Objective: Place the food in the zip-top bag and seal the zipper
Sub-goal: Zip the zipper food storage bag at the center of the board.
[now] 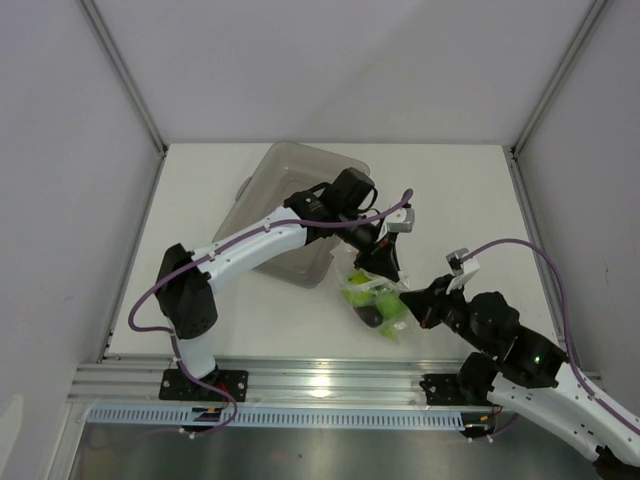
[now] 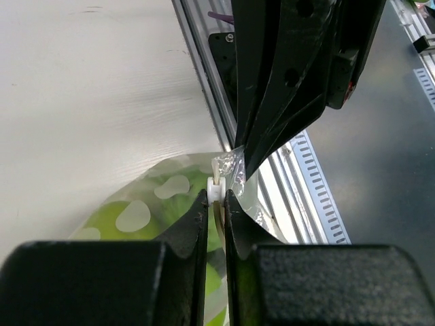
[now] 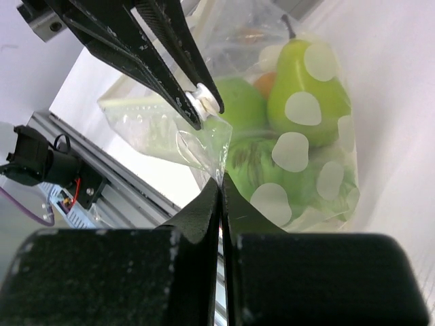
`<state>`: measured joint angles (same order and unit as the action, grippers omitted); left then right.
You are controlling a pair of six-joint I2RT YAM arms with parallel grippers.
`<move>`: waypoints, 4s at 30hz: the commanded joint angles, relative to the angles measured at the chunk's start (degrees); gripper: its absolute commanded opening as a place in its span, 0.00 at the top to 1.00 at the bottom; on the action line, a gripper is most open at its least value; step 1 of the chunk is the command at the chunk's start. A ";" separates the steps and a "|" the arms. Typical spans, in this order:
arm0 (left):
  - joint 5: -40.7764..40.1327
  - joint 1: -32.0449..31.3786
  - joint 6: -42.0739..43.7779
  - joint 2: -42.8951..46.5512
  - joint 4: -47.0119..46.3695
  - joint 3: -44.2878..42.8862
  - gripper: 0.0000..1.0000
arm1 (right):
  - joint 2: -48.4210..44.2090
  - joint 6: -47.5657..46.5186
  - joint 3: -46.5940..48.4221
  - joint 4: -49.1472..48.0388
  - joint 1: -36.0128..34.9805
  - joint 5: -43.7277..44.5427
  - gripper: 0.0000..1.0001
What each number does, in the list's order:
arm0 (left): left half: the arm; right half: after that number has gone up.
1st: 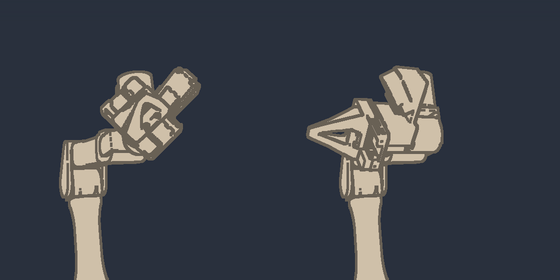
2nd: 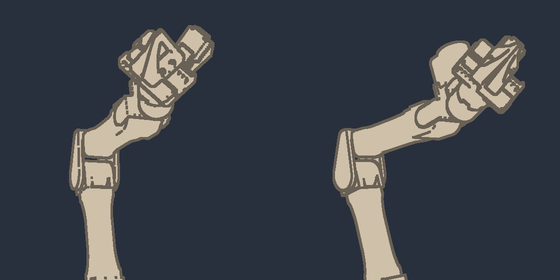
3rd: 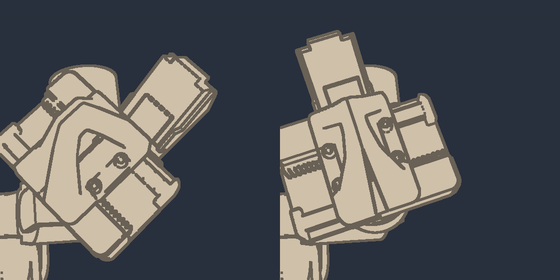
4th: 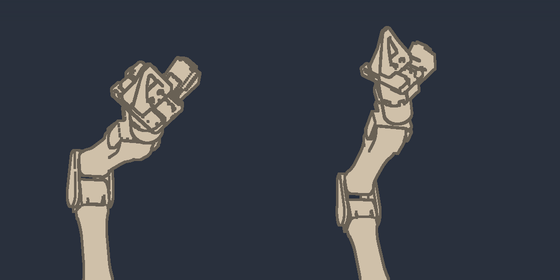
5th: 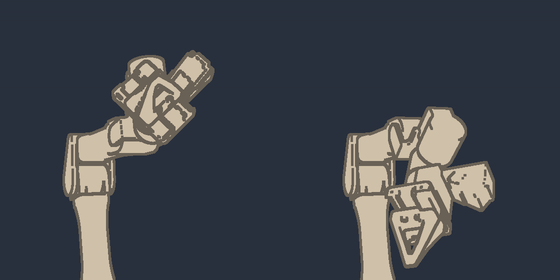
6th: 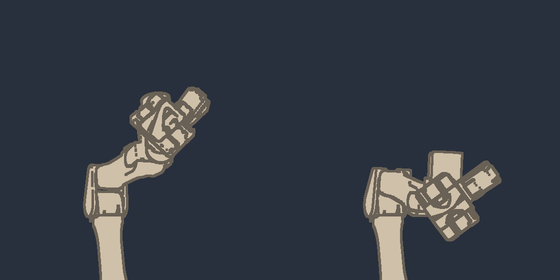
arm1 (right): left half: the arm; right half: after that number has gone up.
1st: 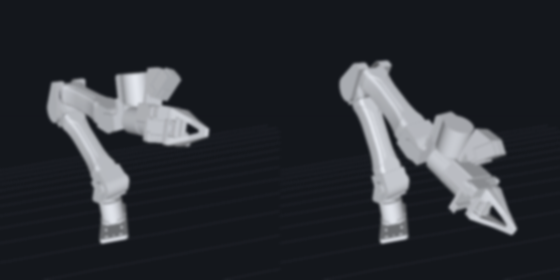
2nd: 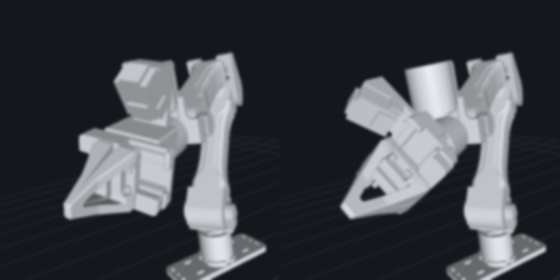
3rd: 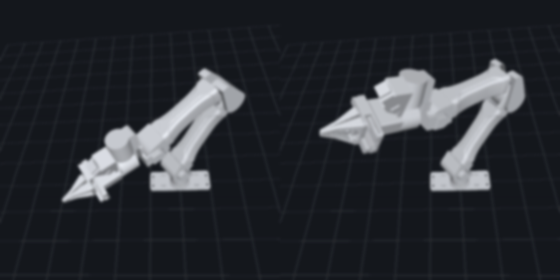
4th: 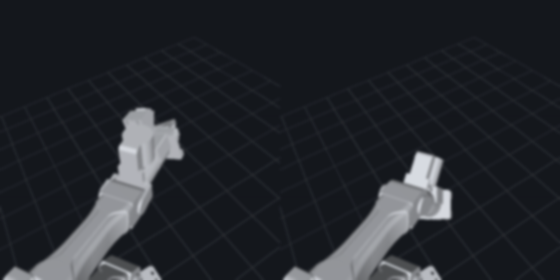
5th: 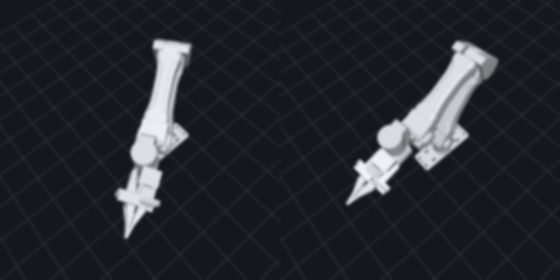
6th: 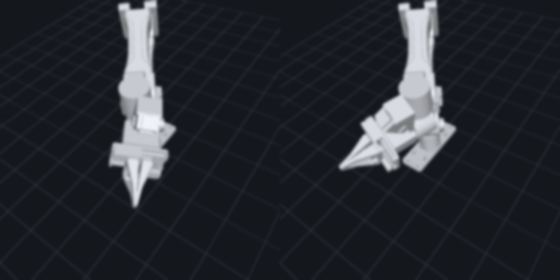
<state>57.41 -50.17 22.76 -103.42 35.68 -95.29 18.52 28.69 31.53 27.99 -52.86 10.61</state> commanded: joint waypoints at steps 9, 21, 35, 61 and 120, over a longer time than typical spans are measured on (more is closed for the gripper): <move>3.93 3.06 -1.93 4.36 -2.98 1.42 0.99 | -1.39 0.67 4.06 -0.74 -0.05 1.09 0.68; 3.50 0.78 -0.44 3.22 0.18 -2.27 0.99 | 13.55 -4.78 13.73 3.13 0.48 -2.08 0.55; 4.73 0.78 2.99 3.49 4.92 -3.24 0.99 | 10.21 -4.52 15.23 7.17 3.12 -2.17 0.43; 8.34 0.78 5.18 3.84 8.44 -2.71 0.99 | 14.70 -8.65 1.70 -11.90 5.84 -16.66 0.52; 7.98 4.56 4.30 1.02 13.18 -7.72 0.99 | 13.20 -8.12 12.33 -5.40 15.16 -25.02 0.43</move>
<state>61.91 -45.82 24.67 -103.00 47.68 -100.53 31.29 22.90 41.47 22.59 -37.76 -13.02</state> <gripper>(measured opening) 0.114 0.558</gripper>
